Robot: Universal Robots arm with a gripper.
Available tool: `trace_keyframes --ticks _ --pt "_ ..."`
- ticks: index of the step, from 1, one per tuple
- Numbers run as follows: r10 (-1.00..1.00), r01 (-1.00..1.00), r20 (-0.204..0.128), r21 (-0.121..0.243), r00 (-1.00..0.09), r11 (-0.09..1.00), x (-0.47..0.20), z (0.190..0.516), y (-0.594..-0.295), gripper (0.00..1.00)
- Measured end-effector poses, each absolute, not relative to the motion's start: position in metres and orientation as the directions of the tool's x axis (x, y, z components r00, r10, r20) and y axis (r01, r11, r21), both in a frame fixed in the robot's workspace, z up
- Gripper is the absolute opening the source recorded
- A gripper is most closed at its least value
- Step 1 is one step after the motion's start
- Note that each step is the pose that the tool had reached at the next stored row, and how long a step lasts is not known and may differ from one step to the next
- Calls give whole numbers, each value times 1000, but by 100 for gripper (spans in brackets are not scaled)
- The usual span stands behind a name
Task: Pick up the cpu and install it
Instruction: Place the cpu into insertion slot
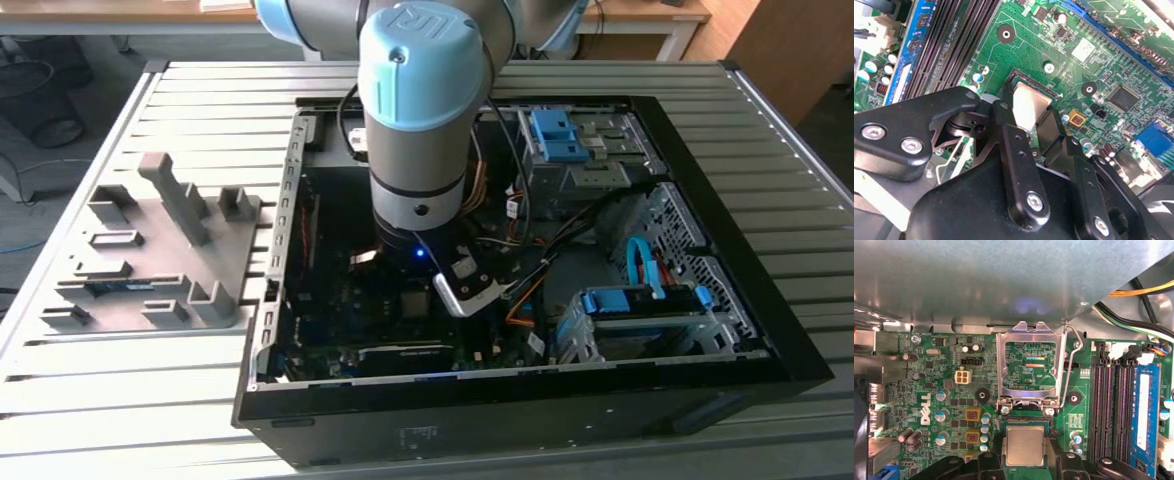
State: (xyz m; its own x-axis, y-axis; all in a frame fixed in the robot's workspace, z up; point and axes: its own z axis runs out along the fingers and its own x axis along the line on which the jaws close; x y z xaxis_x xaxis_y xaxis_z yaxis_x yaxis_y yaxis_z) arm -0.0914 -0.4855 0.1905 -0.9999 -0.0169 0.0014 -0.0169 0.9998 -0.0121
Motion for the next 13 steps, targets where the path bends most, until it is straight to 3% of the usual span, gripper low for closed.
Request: trace_keyframes --ticks 13 --pt "-16 -16 1 -12 -1000 1000 -90 190 -485 44"
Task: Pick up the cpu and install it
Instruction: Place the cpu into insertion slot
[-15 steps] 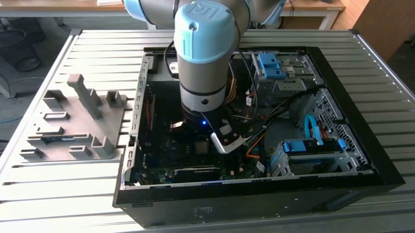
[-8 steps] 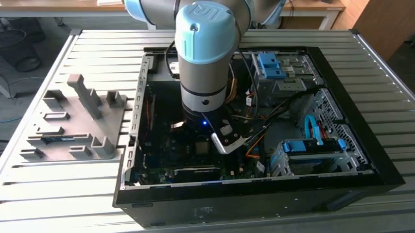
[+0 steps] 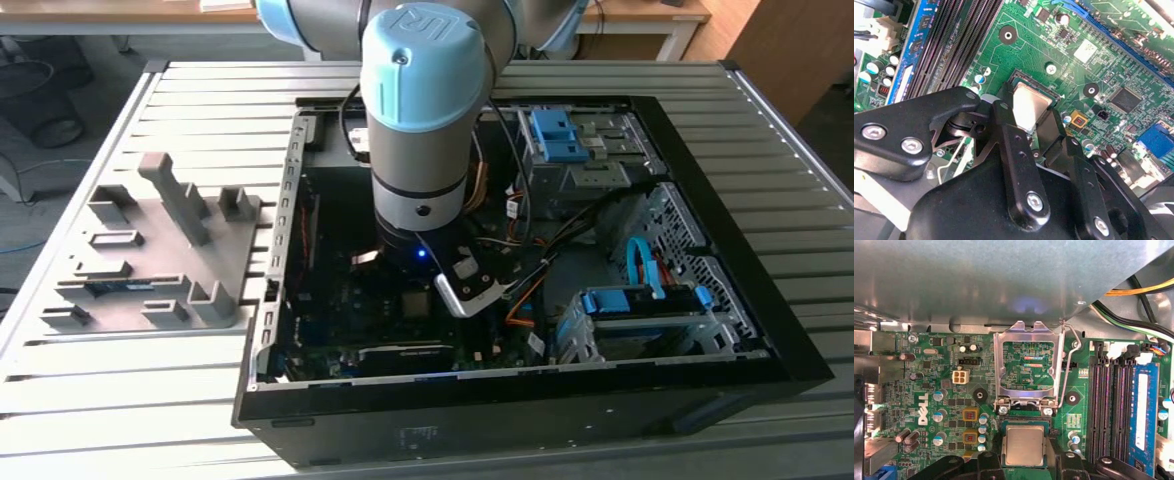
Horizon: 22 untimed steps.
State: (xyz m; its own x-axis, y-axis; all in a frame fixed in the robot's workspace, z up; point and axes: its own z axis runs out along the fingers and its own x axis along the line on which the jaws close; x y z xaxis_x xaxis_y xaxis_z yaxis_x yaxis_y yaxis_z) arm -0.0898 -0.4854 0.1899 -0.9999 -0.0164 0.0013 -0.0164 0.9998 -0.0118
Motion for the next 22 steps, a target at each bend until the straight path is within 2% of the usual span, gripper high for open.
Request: trace_keyframes --ticks 4,5,10,18,19,20,21,22 --pt "-16 -16 1 -12 -1000 1000 -90 190 -485 45" --pt "-16 -16 1 -12 -1000 1000 -90 190 -485 51" --pt "-16 -16 2 -13 -1000 1000 -90 191 -485 51" --pt "-16 -16 1 -12 -1000 1000 -90 214 -485 51" --pt "-16 -16 1 -12 -1000 1000 -90 214 -485 49" --pt "-16 -16 1 -12 -1000 1000 -90 215 -485 44" --pt "-16 -16 3 -12 -1000 1000 -89 214 -485 44" --pt "-16 -16 7 -12 -1000 1000 -87 215 -485 37"
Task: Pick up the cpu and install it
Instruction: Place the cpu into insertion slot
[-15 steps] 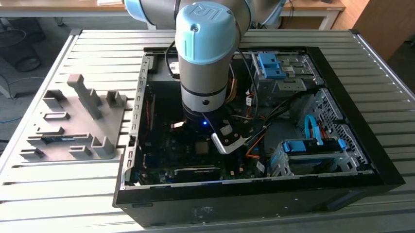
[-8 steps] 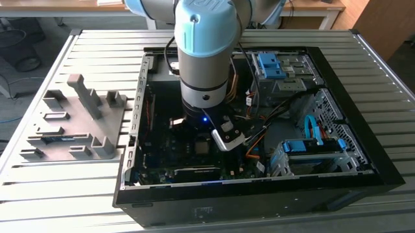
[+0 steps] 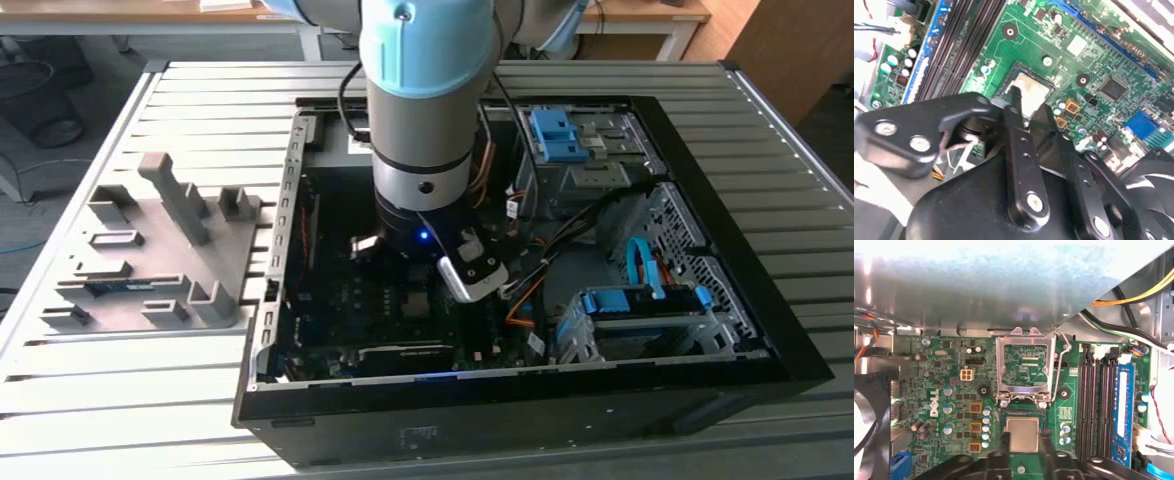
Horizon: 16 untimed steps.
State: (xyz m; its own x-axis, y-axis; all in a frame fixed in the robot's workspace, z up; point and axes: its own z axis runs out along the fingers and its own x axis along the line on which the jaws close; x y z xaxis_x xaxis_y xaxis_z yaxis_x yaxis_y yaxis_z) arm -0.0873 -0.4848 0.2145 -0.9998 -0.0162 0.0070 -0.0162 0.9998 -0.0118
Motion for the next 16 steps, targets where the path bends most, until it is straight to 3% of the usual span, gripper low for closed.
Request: trace_keyframes --ticks 4,6,8,16 --pt "-16 -17 38 -11 -999 1000 -74 214 -485 25" --pt "-16 -17 53 -11 -998 1000 -66 214 -485 14" --pt "-16 -17 66 -11 -998 1000 -59 214 -485 10" --pt "-16 -17 73 -11 -997 1000 -52 220 -485 10"
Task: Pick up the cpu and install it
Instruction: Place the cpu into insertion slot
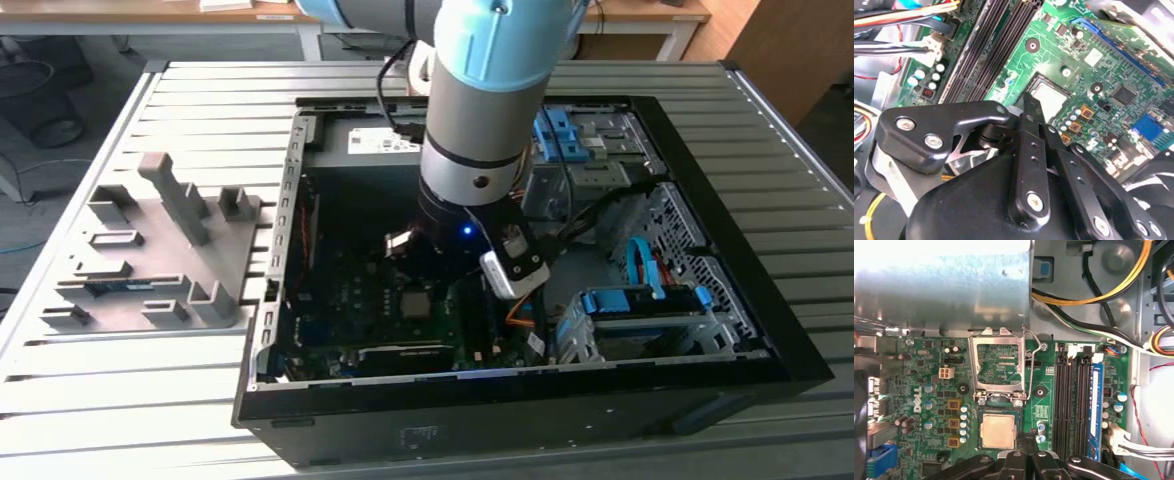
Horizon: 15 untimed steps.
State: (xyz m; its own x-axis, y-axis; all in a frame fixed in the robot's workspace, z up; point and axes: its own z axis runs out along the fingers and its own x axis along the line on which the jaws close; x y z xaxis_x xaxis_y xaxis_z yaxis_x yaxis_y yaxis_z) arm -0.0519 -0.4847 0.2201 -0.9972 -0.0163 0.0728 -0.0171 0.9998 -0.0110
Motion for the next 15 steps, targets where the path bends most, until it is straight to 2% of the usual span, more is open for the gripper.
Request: trace_keyframes --ticks 11,15 --pt "-16 -17 73 -11 -997 1000 -51 262 -485 10" --pt "-16 -17 73 -11 -997 1000 -51 267 -485 10"
